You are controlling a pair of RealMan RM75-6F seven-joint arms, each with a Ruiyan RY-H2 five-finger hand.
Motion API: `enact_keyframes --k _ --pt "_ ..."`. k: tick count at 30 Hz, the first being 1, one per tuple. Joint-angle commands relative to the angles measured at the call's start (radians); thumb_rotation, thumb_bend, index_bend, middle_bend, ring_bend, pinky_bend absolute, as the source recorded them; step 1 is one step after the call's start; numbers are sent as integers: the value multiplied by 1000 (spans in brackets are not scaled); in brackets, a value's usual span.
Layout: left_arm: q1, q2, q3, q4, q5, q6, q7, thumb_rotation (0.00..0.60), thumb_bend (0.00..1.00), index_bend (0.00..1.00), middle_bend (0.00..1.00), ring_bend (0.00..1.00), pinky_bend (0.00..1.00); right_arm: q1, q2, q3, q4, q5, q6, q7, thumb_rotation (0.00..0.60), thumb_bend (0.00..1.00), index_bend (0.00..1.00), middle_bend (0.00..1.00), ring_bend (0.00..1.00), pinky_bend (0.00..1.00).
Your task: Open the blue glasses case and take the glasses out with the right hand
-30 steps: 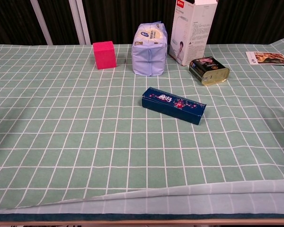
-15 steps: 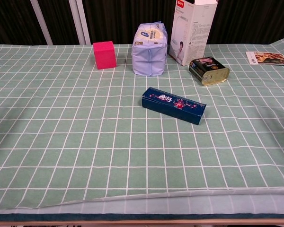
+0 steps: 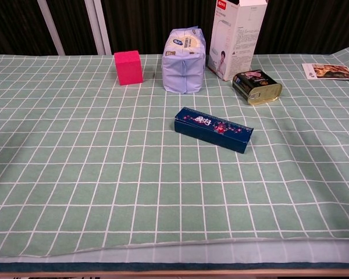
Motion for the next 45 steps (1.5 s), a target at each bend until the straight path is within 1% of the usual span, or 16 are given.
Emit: enact_keyframes --k 1,2,5,9,14,19,27,36,45 --pt "-1 1 1 -1 0 -2 -1 600 0 0 0 0 0 93 -97 61 -17 98 -60 -114 600 73 0 0 0 247" --pt "-1 2 2 -1 0 -3 -2 600 0 0 0 0 0 107 -114 68 -12 114 -65 -132 600 73 0 0 0 247" --pt "-3 5 4 -3 2 -10 -4 600 0 0 0 0 0 175 -203 103 30 189 -83 -208 600 74 0 0 0 247" --pt "-5 12 6 -8 -6 -22 -7 600 0 0 0 0 0 241 -302 135 94 273 -91 -266 600 78 0 0 0 247" --pt "-8 17 4 -10 -9 -29 -20 600 0 0 0 0 0 303 -400 151 190 331 -91 -304 600 78 0 0 0 247" --pt "-11 24 1 -14 -20 -39 -32 600 0 0 0 0 0 342 -465 161 267 365 -91 -309 600 78 0 0 0 247" --pt "-14 28 -2 -17 -31 -48 -42 600 0 0 0 0 0 385 -536 166 386 397 -110 -303 600 77 0 0 0 247" --pt "-16 30 1 -21 -33 -57 -45 600 0 0 0 0 0 426 -573 178 529 412 -135 -294 600 78 0 0 0 247" --pt "-17 28 3 -23 -34 -61 -44 600 0 0 0 0 0 436 -571 187 581 434 -150 -280 600 87 0 0 0 247"
